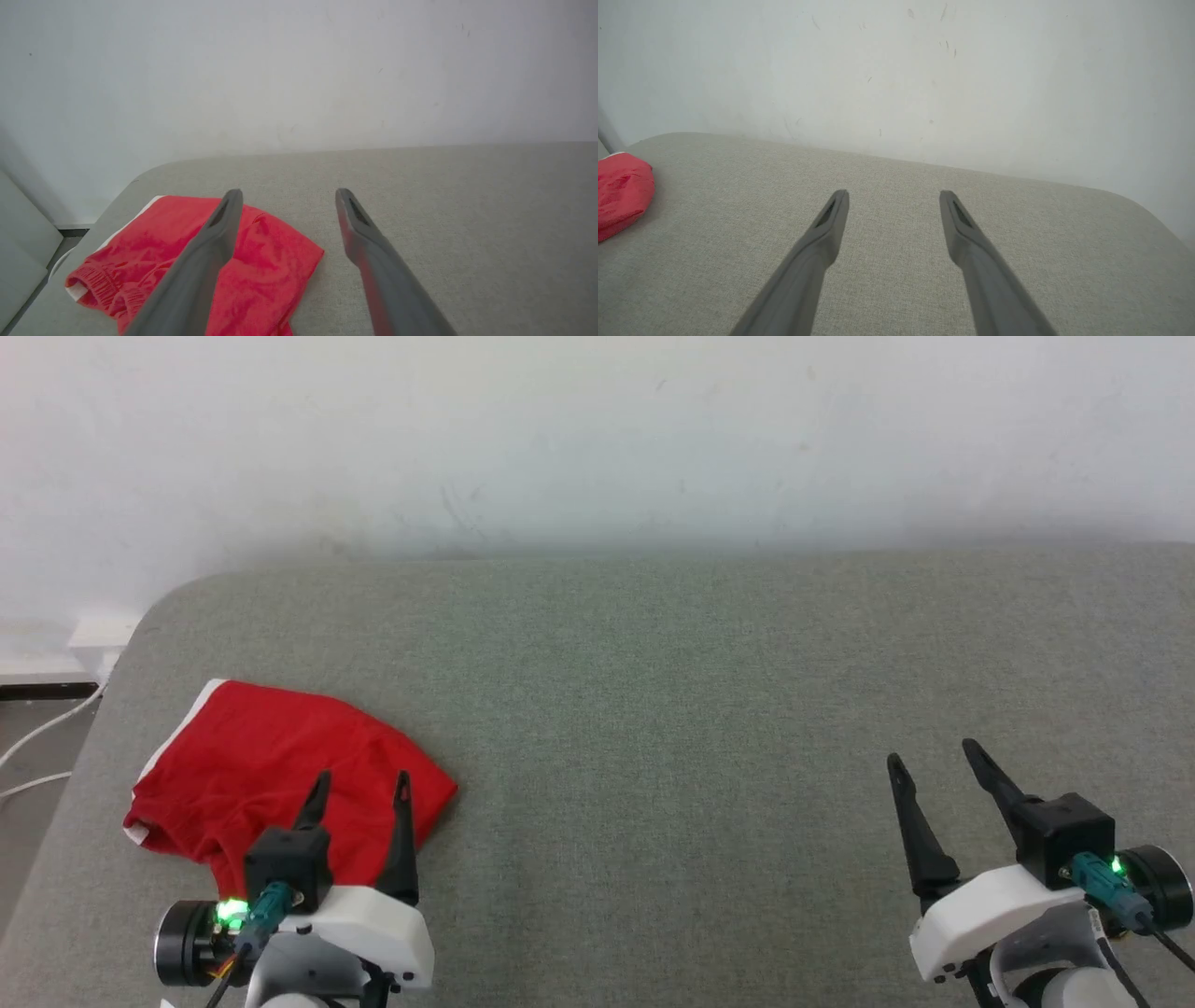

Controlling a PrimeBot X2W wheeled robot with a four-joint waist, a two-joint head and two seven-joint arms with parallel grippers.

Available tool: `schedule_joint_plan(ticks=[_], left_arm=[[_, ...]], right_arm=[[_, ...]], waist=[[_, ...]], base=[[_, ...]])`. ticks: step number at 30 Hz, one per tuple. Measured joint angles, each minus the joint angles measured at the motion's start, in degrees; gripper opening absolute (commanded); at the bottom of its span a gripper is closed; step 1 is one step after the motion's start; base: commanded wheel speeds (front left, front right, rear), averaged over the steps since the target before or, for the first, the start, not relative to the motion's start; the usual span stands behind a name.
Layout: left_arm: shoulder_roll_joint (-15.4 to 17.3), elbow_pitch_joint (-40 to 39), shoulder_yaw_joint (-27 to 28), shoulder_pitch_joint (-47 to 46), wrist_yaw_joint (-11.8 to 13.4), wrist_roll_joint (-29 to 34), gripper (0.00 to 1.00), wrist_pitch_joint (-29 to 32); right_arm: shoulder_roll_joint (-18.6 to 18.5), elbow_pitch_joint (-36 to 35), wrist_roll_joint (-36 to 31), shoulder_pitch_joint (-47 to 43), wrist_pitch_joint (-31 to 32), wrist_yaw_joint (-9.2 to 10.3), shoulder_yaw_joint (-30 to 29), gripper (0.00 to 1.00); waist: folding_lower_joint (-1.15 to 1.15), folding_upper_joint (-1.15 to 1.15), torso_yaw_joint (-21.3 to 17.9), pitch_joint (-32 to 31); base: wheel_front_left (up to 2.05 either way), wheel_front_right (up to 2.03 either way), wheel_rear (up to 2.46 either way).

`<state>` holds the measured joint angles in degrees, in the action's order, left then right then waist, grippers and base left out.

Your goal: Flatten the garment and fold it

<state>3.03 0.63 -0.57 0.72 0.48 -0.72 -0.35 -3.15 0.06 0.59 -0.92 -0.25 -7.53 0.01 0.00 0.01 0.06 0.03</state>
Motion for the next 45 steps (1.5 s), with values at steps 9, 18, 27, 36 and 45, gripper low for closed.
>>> schedule_joint_plan(ticks=[9,18,27,36,45], left_arm=[[0.0,0.3,-0.3,0.0,0.0,-2.2,1.0,-1.1],[0.0,0.4,-0.3,0.0,0.0,-3.9,1.0,-2.1],[0.0,0.7,0.3,0.0,0.1,-5.8,1.0,-3.2],[0.0,0.9,0.4,0.0,0.1,-7.6,1.0,-4.2],[0.0,1.4,0.6,-0.2,0.2,-10.1,1.0,-5.3]], right_arm=[[0.0,0.2,0.7,0.0,-1.1,0.0,-0.3,1.0],[0.0,0.0,1.2,-0.3,-2.1,0.0,-0.3,1.0],[0.0,-0.9,1.5,-0.3,-2.6,0.0,0.1,1.0],[0.0,-1.2,2.0,-0.3,-3.1,-0.01,0.7,1.0],[0.0,-1.6,2.0,-0.3,-3.5,0.0,1.3,1.0]], waist=[[0.0,0.0,0.9,0.0],[0.0,0.0,3.0,-0.1],[0.0,0.0,6.0,-0.2],[0.0,0.0,9.7,0.1],[0.0,0.0,13.5,0.9]], base=[[0.0,0.0,0.0],[0.0,0.0,0.0],[0.0,0.0,0.0],[0.0,0.0,0.0],[0.0,0.0,0.0]])
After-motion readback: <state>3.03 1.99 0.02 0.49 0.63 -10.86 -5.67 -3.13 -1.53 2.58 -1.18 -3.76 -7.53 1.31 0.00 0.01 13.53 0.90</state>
